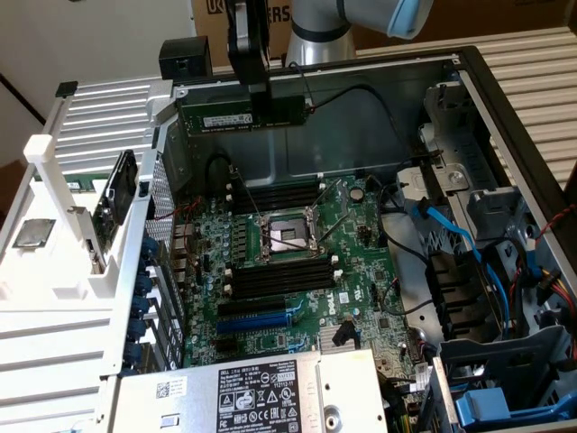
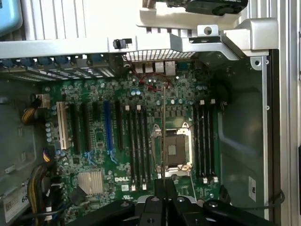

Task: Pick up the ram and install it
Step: 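Pick up the ram and move it above insertion slot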

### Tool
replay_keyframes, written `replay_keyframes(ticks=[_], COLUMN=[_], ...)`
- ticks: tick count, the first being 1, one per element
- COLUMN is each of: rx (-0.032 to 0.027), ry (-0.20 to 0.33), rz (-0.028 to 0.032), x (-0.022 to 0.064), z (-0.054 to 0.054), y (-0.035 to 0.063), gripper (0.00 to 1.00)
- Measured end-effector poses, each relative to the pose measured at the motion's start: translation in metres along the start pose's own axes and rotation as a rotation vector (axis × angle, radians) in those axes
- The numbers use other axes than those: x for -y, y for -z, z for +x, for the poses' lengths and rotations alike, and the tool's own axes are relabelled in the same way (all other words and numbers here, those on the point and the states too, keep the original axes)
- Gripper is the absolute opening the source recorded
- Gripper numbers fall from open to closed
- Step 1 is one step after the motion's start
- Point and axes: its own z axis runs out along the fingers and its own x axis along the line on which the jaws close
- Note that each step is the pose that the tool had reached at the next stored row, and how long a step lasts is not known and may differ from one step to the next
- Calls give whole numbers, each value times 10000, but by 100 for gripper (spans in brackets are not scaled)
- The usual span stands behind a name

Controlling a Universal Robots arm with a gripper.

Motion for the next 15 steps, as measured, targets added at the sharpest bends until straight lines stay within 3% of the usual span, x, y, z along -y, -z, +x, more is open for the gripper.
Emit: replay_keyframes(ticks=[3,4,8,10,13,14,15], rx=[-2,0,19,-1,-62,-119,-253], ry=[0,26,308,422,520,534,556], rz=[-1,-3,-19,-25,-28,-24,-16], x=[35,106,172,183,198,199,199], z=[75,106,104,104,100,91,62], y=[-11,-36,-79,-105,-141,-151,-168], gripper=[12,12,12,12,12,12,12])
